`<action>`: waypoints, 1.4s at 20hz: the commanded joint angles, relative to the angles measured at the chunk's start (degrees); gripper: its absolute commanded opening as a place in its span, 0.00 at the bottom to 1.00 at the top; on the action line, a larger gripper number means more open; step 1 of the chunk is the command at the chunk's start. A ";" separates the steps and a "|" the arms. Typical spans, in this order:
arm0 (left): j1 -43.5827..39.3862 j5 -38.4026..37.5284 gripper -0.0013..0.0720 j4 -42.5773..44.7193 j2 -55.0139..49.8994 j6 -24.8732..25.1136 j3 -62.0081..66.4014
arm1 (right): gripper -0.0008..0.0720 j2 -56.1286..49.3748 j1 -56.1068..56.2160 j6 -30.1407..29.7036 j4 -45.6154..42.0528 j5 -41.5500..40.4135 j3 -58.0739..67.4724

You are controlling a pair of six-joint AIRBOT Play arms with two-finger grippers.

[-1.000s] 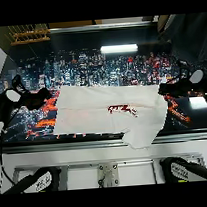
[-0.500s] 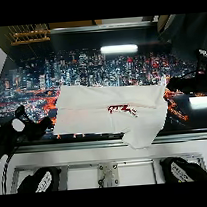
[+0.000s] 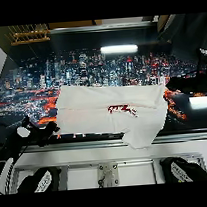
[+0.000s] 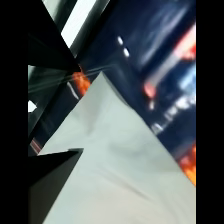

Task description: Fold the clothes and pants, and hang the long-sleeved shirts on hangers.

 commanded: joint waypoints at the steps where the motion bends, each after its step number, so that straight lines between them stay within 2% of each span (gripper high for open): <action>1: -0.07 1.40 0.70 -5.09 -4.79 4.20 2.05 | 0.65 0.04 -0.02 0.04 0.15 0.02 0.02; 2: -0.39 1.33 0.70 -5.01 -5.90 4.20 2.95 | 0.65 0.04 -0.02 0.09 0.20 0.07 0.02; 3: -1.25 1.36 0.58 -4.92 -6.75 4.20 3.87 | 0.65 0.04 -0.02 0.26 0.24 0.04 0.02; 4: -2.36 1.51 0.33 -4.90 -7.13 4.20 4.55 | 0.65 0.04 -0.04 0.22 0.59 0.04 0.02; 5: -3.72 1.99 0.13 -4.87 -6.99 4.20 5.05 | 0.65 0.04 -0.07 0.17 0.59 0.28 0.02; 6: -5.25 2.40 0.03 -4.42 -6.25 4.17 5.57 | 0.65 0.04 -0.22 -0.04 0.57 1.09 0.00; 9: -8.20 1.03 0.03 0.72 -2.32 4.02 6.29 | 0.65 0.39 -3.93 -1.33 1.03 5.46 -2.89; 13: -8.26 -2.93 0.03 2.99 5.09 4.15 3.02 | 0.67 2.84 -14.75 -2.36 1.29 9.03 -19.87; 14: -8.24 -2.78 0.03 2.75 6.75 4.13 1.66 | 0.83 2.95 -17.14 -2.43 2.23 8.90 -24.90; 15: -8.24 -2.69 0.03 2.64 8.28 4.13 0.31 | 0.92 2.86 -18.71 -3.61 3.50 8.76 -28.96; 19: -8.24 -2.91 0.03 2.60 11.72 4.09 -1.77 | 0.90 2.60 -17.70 -6.67 9.97 2.82 -38.99; 28: -8.24 -3.21 0.03 2.58 11.93 4.11 -1.77 | 0.90 -3.34 -1.40 -6.67 15.21 -5.90 -39.80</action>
